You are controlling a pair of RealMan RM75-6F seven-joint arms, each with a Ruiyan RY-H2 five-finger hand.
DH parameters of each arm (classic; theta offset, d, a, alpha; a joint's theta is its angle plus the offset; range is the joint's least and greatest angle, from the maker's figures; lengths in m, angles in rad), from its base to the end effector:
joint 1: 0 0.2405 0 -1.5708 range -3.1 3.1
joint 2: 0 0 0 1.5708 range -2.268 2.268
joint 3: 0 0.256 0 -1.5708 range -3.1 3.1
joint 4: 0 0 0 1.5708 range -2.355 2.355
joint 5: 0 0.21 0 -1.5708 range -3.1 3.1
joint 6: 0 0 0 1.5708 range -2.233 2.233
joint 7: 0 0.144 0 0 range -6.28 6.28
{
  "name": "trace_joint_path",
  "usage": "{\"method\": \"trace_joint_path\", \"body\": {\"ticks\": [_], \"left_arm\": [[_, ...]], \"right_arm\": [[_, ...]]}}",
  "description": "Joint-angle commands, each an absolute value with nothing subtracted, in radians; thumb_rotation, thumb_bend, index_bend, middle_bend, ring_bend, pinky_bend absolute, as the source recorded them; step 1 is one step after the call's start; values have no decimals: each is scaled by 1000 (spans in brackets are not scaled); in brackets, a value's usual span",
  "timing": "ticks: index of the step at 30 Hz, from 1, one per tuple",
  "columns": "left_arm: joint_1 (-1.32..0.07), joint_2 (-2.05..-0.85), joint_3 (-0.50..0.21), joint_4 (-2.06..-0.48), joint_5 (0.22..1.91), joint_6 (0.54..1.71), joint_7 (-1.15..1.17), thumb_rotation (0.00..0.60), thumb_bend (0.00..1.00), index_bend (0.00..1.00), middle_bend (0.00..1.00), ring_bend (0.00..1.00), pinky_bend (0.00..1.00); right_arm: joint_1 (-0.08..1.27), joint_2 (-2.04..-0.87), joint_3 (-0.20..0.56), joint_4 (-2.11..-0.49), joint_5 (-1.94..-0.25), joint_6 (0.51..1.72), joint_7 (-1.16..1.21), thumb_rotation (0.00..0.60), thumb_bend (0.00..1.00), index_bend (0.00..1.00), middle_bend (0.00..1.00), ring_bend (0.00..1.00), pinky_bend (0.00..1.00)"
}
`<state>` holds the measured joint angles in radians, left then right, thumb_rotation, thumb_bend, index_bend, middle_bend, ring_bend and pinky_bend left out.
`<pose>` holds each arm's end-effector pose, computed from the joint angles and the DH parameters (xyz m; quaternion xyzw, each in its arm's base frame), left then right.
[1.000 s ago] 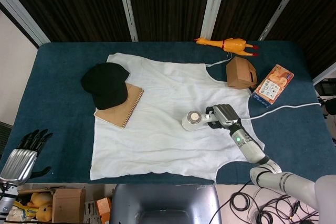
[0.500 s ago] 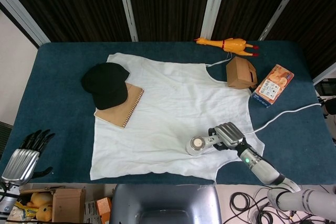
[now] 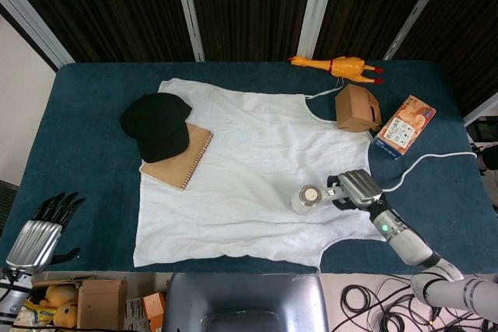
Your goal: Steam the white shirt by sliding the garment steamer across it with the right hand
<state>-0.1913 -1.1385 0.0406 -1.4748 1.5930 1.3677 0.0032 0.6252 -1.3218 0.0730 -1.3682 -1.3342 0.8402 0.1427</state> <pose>-0.3212 0.1959 0.1347 -0.6973 -0.3527 -0.3301 0.5296 -0.2527 -0.3372 0.0473 0.7258 -0.4571 0.3199 0.4024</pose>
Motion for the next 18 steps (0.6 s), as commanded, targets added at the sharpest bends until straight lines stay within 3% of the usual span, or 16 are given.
{"method": "trace_joint_path", "body": {"ticks": [1, 11, 18], "left_arm": [[-194, -1141, 41, -1476, 1592, 1362, 8, 600, 26, 129, 71, 14, 112], [-204, -1147, 40, -1477, 1584, 1340, 23, 600, 26, 129, 71, 14, 112], [-201, -1142, 41, -1480, 1583, 1347, 19, 600, 27, 129, 71, 15, 112]], "right_arm": [[651, -1377, 124, -1247, -1282, 819, 181, 600, 817, 1000, 1000, 1000, 1000], [690, -1497, 127, -1031, -1254, 739, 166, 600, 817, 1000, 1000, 1000, 1000], [667, -1450, 98, -1092, -1292, 741, 192, 600, 817, 1000, 1000, 1000, 1000]]}}
